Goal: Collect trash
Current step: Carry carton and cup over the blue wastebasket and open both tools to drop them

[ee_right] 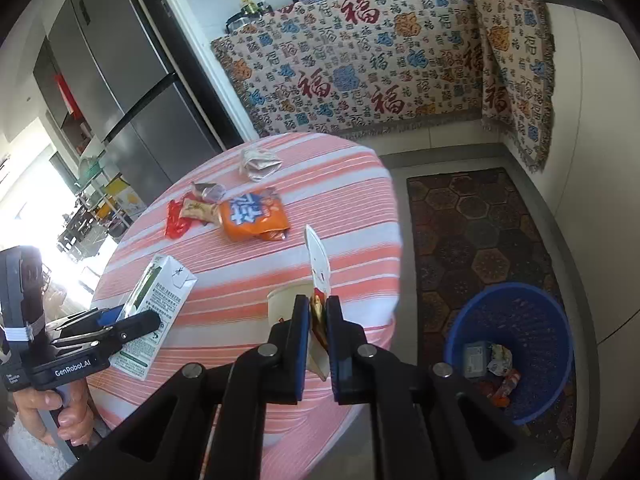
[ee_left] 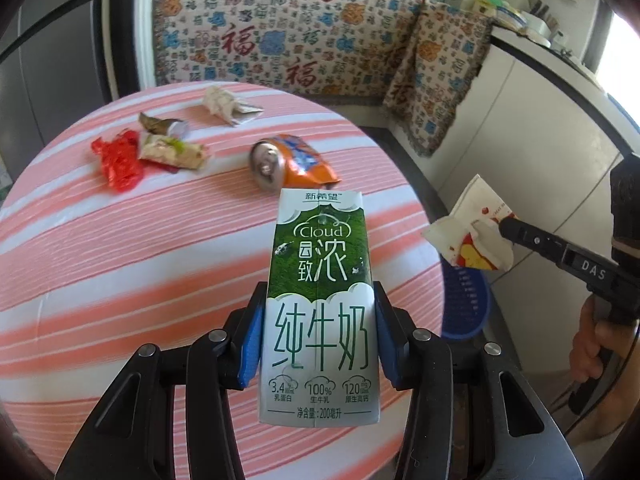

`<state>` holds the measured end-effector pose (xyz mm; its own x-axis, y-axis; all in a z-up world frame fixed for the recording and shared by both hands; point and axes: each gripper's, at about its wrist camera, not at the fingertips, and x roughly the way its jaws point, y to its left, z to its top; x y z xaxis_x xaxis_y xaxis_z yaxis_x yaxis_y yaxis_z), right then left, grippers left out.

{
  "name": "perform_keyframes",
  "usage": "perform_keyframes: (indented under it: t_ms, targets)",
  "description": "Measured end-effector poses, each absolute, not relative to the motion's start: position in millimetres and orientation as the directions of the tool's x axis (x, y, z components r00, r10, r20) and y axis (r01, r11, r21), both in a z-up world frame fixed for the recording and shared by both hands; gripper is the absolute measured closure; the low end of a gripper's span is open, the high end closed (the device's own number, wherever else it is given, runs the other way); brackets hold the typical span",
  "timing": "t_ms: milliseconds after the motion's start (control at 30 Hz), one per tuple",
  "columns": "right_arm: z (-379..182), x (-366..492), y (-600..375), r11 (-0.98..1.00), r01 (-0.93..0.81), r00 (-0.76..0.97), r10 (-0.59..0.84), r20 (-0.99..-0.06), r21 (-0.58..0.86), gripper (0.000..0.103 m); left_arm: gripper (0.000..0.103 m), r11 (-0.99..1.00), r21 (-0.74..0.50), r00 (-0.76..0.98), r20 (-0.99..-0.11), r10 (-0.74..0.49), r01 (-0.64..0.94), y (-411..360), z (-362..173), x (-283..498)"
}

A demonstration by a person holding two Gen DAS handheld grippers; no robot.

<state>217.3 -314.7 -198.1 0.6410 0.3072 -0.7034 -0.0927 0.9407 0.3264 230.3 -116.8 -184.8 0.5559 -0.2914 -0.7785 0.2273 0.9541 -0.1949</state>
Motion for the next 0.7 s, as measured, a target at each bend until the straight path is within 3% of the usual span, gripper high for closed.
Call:
perform_keyframes:
  t_ms: [433,700]
  targets:
    - [-195,223,-469,0.975,0.173,0.647,-0.008,-0.763,0.137,0.094,0.054,0.879,-0.246,0.463,-0.774,-0.432,0.409,-292,-187,278]
    - [-231,217,-524,0.941,0.293,0.601,-0.043,-0.798,0.17,0.094,0.054,0.851,-0.265,0.414,-0.783,-0.465,0.454,-358,-215,293]
